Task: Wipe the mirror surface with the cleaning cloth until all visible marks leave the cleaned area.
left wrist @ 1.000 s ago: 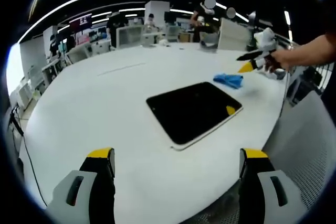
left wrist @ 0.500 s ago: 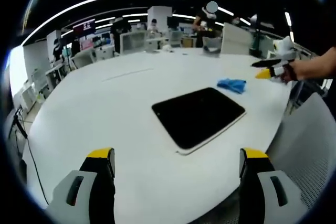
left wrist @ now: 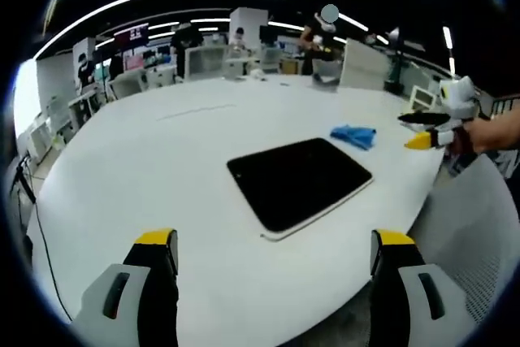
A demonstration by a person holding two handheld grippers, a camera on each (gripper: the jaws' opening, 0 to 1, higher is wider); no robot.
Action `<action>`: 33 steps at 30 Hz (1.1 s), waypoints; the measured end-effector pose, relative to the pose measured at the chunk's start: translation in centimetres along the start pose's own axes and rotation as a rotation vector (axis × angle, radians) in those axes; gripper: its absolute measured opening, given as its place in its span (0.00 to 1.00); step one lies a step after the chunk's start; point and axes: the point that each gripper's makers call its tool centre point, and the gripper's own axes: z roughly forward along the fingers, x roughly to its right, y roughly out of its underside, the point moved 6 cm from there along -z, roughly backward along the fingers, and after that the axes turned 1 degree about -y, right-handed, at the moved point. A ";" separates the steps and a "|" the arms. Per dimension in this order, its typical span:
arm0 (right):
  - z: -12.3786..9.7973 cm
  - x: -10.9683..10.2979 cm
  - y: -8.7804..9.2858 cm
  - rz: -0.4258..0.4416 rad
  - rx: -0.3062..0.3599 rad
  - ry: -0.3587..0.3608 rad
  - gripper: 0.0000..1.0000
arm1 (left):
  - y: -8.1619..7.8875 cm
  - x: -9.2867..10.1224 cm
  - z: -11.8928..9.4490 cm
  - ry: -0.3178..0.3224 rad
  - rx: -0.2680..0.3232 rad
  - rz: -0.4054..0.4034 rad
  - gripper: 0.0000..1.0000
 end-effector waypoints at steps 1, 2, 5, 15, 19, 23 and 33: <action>-0.1 0.1 0.1 0.007 -0.008 0.005 1.00 | -0.2 -0.1 0.2 -0.008 -0.001 -0.033 0.99; -0.2 0.2 0.3 0.019 -0.008 0.005 1.00 | -0.4 0.2 0.3 -0.003 0.004 -0.063 0.99; -0.3 0.3 0.5 0.017 -0.011 0.013 1.00 | -0.3 1.6 0.3 -0.005 0.012 -0.021 0.99; -0.8 -0.3 0.9 0.027 0.000 0.030 1.00 | -0.8 1.5 0.6 0.018 0.028 0.011 0.99; -0.6 -0.2 0.3 0.002 0.049 0.047 1.00 | -0.4 1.2 0.7 0.027 0.016 -0.004 0.99; -0.3 0.0 0.8 0.035 0.029 0.052 1.00 | -0.3 1.2 0.7 0.033 0.017 0.004 0.99; -0.9 0.9 0.6 0.067 0.047 0.107 1.00 | -0.3 1.1 0.6 0.029 0.014 -0.001 0.99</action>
